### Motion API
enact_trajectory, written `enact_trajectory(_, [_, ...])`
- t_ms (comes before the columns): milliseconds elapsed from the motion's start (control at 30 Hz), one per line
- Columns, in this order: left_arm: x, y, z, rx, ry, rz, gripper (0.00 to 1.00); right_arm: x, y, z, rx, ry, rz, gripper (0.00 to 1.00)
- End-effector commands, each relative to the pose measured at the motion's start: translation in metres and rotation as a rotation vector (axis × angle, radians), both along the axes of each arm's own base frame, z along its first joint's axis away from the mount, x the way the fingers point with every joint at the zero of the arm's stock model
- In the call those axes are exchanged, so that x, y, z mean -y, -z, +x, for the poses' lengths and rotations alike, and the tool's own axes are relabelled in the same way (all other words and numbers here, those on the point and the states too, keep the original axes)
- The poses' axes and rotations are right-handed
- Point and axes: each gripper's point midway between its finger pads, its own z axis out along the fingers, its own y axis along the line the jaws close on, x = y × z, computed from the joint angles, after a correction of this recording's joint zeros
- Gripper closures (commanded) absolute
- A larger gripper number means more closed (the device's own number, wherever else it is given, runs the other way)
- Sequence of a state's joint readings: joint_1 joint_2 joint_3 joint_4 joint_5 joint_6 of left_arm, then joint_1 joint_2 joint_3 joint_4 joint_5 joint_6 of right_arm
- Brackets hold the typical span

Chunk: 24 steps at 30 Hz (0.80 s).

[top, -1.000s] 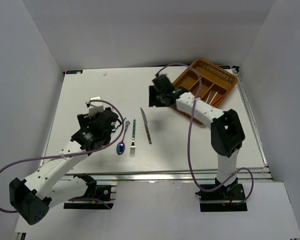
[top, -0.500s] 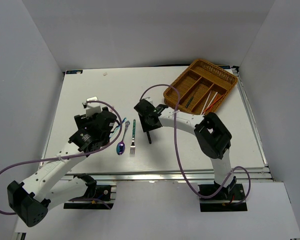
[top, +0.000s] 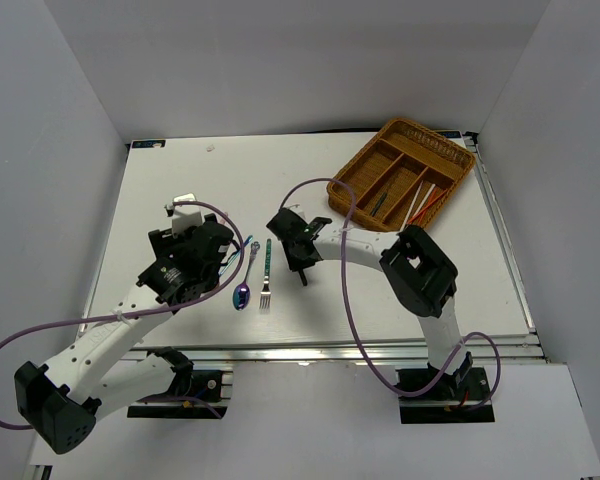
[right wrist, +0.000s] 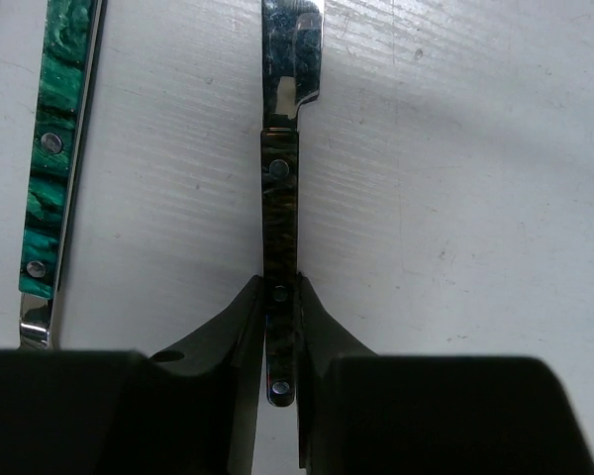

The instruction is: Sort the eating utensils into containers

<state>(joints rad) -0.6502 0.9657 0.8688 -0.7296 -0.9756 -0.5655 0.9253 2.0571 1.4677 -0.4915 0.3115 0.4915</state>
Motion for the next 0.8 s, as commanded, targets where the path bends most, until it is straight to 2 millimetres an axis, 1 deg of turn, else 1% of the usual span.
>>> enact_trajectory(0, [0.002,-0.014,0.003,0.035,0.002,-0.029,0.02,0.006,0.018,-0.011,-0.046,-0.009,-0.027,0.90])
enact_trajectory(33, [0.002,-0.014,0.003,0.035,0.001,-0.031,0.02,0.003,0.017,-0.012,-0.055,-0.021,-0.016,0.92])
enact_trajectory(67, [0.002,-0.014,0.003,0.034,0.001,-0.030,0.02,0.002,0.013,-0.011,-0.052,-0.020,-0.005,1.00])
enact_trajectory(100, [0.001,-0.014,0.003,0.034,0.000,-0.030,0.02,0.001,0.008,-0.009,-0.041,-0.015,0.005,1.00])
enact_trajectory(133, [0.002,-0.014,0.003,0.035,0.001,-0.031,0.02,0.000,-0.006,-0.006,-0.017,-0.009,0.032,1.00])
enact_trajectory(167, [0.002,-0.014,0.003,0.036,0.002,-0.030,0.02,-0.001,-0.016,-0.003,-0.001,-0.004,0.053,1.00])
enact_trajectory(200, [0.002,-0.015,0.003,0.038,0.001,-0.032,0.02,-0.001,-0.035,0.003,0.030,0.008,0.102,1.00])
enact_trajectory(233, [0.001,-0.014,0.003,0.037,0.000,-0.032,0.02,-0.001,-0.044,0.005,0.032,0.011,0.136,1.00])
enact_trajectory(267, [0.002,-0.014,0.003,0.036,0.002,-0.030,0.02,0.006,-0.053,0.014,0.041,0.038,0.160,1.00])
enact_trajectory(300, [0.002,-0.014,0.003,0.038,0.001,-0.032,0.02,0.011,-0.059,0.018,0.047,0.054,0.178,1.00])
enact_trajectory(333, [0.001,-0.015,0.002,0.038,0.000,-0.032,0.02,0.013,-0.077,0.024,0.073,0.063,0.228,1.00])
enact_trajectory(367, [0.001,-0.015,0.003,0.038,-0.002,-0.032,0.02,0.026,-0.084,0.037,0.084,0.107,0.252,1.00])
enact_trajectory(400, [0.001,-0.016,0.002,0.040,-0.002,-0.034,0.02,0.036,-0.090,0.039,0.091,0.134,0.276,1.00])
enact_trajectory(433, [0.000,-0.016,0.002,0.042,-0.003,-0.034,0.02,0.039,-0.097,0.047,0.107,0.150,0.320,1.00])
enact_trajectory(467, [0.000,-0.016,0.002,0.043,-0.003,-0.035,0.02,0.056,-0.101,0.060,0.125,0.203,0.342,1.00])
enact_trajectory(500, [0.000,-0.016,0.002,0.045,-0.005,-0.035,0.02,0.064,-0.104,0.067,0.137,0.249,0.373,1.00])
enact_trajectory(533, [-0.001,-0.017,0.001,0.048,-0.006,-0.036,0.02,0.074,-0.106,0.068,0.138,0.278,0.400,1.00])
enact_trajectory(567, [-0.001,-0.018,0.001,0.051,-0.006,-0.038,0.02,0.091,-0.111,0.085,0.167,0.339,0.438,1.00])
enact_trajectory(600, [-0.002,-0.019,0.001,0.054,-0.008,-0.038,0.02,0.100,-0.117,0.092,0.179,0.395,0.476,1.00])
enact_trajectory(633, [-0.001,-0.019,0.001,0.055,-0.008,-0.041,0.02,0.110,-0.119,0.099,0.193,0.438,0.493,1.00])
enact_trajectory(667, [-0.001,-0.019,0.001,0.055,-0.008,-0.041,0.02,0.130,-0.119,0.114,0.215,0.502,0.519,1.00])
enact_trajectory(700, [-0.001,-0.018,0.001,0.053,-0.007,-0.041,0.02,0.139,-0.122,0.121,0.218,0.561,0.556,1.00])
enact_trajectory(733, [-0.001,-0.017,0.001,0.051,-0.005,-0.040,0.02,0.144,-0.123,0.126,0.215,0.579,0.581,1.00])
enact_trajectory(767, [-0.001,-0.017,0.001,0.049,-0.005,-0.039,0.02,0.158,-0.128,0.139,0.241,0.618,0.598,1.00])
